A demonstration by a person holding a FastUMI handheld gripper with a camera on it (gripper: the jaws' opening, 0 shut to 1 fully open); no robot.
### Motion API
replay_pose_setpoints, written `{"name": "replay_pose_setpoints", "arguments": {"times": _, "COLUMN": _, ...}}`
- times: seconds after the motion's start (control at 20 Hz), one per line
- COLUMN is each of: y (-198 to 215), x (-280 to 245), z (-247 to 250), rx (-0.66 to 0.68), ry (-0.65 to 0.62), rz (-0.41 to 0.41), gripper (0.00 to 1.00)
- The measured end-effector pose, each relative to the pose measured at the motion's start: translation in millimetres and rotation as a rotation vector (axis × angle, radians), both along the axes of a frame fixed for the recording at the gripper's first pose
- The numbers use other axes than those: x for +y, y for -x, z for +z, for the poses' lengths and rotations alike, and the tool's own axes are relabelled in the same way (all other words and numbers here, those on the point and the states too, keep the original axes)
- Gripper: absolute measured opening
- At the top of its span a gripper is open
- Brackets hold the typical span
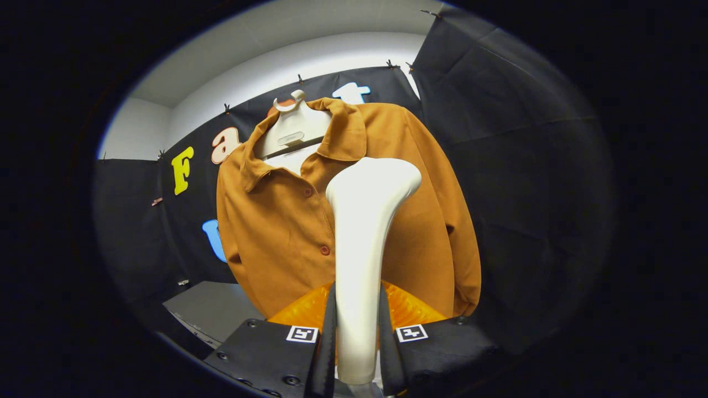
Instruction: Iron the clothes twice with a garment steamer, once on the left side and once on the right side.
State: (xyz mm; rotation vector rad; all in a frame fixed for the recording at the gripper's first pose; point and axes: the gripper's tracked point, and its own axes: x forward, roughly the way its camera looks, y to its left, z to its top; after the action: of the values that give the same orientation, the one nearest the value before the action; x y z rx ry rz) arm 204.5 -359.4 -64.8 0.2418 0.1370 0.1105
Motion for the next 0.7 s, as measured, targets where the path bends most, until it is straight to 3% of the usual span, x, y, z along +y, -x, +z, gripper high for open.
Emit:
{"name": "replay_pose_setpoints", "arguments": {"times": 0.25, "y": -18.4, "x": 1.4, "z": -31.1, "rx": 0.052, "ry": -0.003, "rz": 0.040, "gripper": 0.37}}
{"name": "replay_pose_setpoints", "arguments": {"times": 0.7, "y": 3.9, "x": -8.6, "z": -113.5, "rx": 0.206, "ry": -0.051, "rz": 0.002, "gripper": 0.37}}
